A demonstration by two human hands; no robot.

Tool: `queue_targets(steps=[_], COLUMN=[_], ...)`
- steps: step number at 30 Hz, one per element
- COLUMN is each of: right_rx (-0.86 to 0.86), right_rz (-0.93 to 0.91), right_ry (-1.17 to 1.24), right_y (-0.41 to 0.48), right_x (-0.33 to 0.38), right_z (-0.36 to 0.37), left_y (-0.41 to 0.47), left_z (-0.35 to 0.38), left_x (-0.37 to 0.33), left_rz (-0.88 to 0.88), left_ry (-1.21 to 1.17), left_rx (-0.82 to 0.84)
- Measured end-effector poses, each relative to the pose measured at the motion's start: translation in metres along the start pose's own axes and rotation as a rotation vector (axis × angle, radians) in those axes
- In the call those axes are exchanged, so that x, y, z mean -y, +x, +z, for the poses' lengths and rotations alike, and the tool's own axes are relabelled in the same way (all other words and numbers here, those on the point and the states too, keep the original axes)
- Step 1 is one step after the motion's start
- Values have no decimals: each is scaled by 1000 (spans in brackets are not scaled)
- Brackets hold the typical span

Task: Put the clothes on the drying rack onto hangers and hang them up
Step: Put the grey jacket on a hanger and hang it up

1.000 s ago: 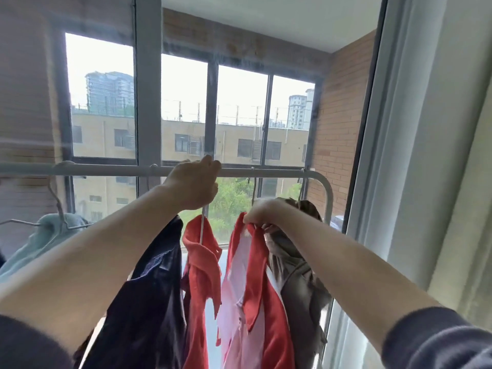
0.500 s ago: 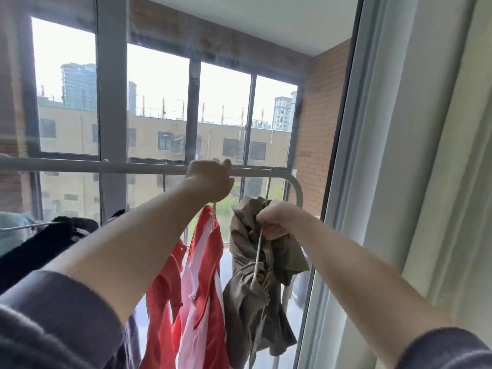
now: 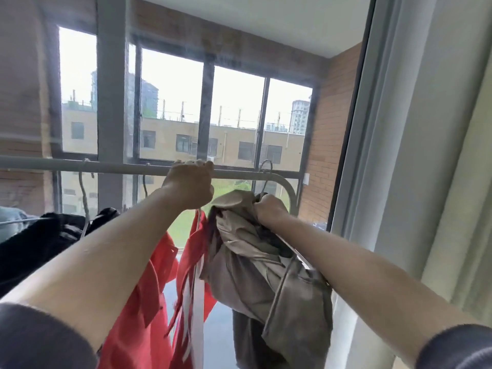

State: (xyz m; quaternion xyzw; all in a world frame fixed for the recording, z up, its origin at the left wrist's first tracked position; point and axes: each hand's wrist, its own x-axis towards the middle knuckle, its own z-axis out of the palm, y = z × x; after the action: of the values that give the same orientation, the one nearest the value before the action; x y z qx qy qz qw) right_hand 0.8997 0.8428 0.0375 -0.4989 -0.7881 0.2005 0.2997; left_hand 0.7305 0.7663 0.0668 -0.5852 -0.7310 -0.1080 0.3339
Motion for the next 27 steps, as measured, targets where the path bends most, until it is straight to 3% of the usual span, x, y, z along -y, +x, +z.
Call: queue_targets(steps=[6, 9, 13, 16, 18, 22, 27], right_rx=[61, 125, 162, 180, 175, 112, 147], right_rz=[-182, -171, -169, -169, -152, -131, -16], right_ry=[-71, 14, 194, 290, 320, 267, 277], right_y=[-23, -30, -43, -55, -65, -93, -128], right_x=[-27, -57, -91, -106, -110, -118, -134], right_z=[-30, -46, -65, -69, -67, -70, -57], left_y=[1, -3, -53, -98, -114, -135, -174], left_z=[-9, -8, 1, 7, 22, 26, 16], left_x=[-3, -4, -45, -95, -117, -128, -119], left_rz=[-18, -15, 164, 307, 291, 110, 261], left_ry=[-116, -123, -262, -443, -525, -849, -885], left_rx=[95, 96, -123, 24, 53, -183, -113])
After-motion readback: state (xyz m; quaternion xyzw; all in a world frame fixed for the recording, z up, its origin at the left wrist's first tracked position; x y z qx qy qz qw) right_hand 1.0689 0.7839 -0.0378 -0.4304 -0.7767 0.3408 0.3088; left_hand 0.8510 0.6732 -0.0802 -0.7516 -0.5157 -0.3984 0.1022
